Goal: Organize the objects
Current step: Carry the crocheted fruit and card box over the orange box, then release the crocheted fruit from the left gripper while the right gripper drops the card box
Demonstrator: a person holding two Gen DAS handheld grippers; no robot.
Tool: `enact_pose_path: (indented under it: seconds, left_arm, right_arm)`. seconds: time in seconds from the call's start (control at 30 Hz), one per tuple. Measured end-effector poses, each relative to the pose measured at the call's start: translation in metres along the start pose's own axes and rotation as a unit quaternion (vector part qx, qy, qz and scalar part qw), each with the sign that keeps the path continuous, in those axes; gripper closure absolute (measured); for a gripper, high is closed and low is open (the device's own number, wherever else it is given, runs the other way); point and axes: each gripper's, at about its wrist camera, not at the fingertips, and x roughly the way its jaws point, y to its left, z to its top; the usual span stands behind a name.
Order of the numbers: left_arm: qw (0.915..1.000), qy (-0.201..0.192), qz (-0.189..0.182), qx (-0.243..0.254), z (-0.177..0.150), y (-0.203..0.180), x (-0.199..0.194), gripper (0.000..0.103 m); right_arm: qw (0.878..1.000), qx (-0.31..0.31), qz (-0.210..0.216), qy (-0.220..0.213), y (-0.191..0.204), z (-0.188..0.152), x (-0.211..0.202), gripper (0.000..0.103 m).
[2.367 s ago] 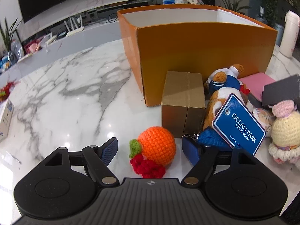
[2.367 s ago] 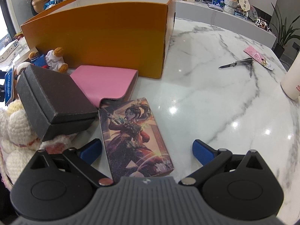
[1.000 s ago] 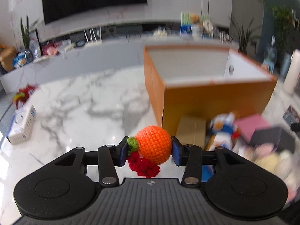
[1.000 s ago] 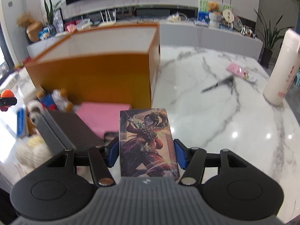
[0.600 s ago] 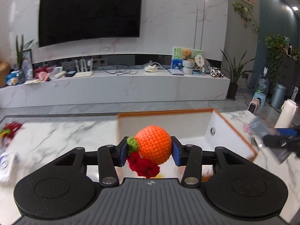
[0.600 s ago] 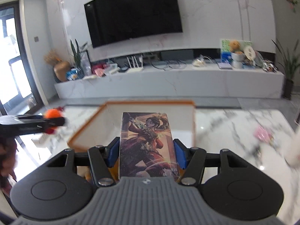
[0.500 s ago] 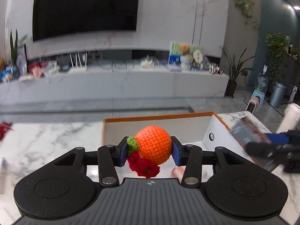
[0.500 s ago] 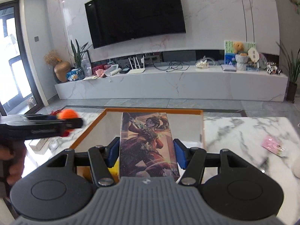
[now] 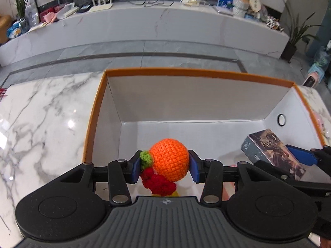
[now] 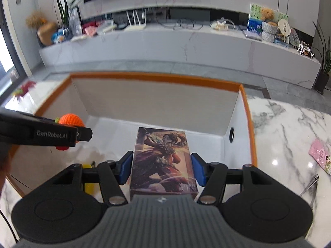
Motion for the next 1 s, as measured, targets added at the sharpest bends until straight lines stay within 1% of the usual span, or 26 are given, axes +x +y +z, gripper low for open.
enact_pose_path:
  seconds: [0.07,0.1,0.23,0.33,0.47,0.57,0.73,0.87,1.0]
  left_arm:
    - [0.9998,0.003,0.017,0.01,-0.002,-0.007,0.002,0.05]
    - [0.9997,0.006,0.018,0.013,-0.002,-0.011,0.005,0.05]
    - [0.9992,0.027,0.002,0.031,-0.007,-0.024,0.014,0.05]
    - [0.9986,0.031,0.003,0.042,-0.01,-0.029,0.013,0.05]
    - [0.9987,0.038,0.006,0.035,-0.012,-0.03,0.011,0.05]
    - [0.9985,0.045,0.004,0.03,-0.008,-0.03,0.013,0.05]
    - [0.9979,0.055,0.012,0.031,-0.006,-0.031,0.014,0.05]
    - [0.9974,0.057,0.023,0.037,-0.006,-0.035,0.015,0.05]
    - [0.9973,0.057,0.025,0.038,-0.006,-0.036,0.015,0.05]
  right_arm:
    - [1.0,0.003,-0.006,0.002,0.0,0.0,0.0,0.042]
    - [1.0,0.0,-0.009,0.006,0.001,-0.002,0.0,0.042]
    - [0.999,-0.025,-0.025,0.018,0.007,-0.005,0.002,0.042]
    - [0.998,-0.038,-0.032,0.023,0.01,-0.005,0.004,0.042]
    - [0.999,-0.032,-0.027,0.032,0.006,-0.004,0.005,0.042]
    - [0.996,-0.063,-0.049,0.038,0.011,-0.004,0.006,0.042]
    - [0.992,-0.095,-0.061,0.056,0.017,-0.009,0.007,0.042]
    - [0.992,-0.091,-0.059,0.061,0.017,-0.01,0.007,0.042]
    - [0.993,-0.086,-0.059,0.061,0.017,-0.011,0.007,0.042]
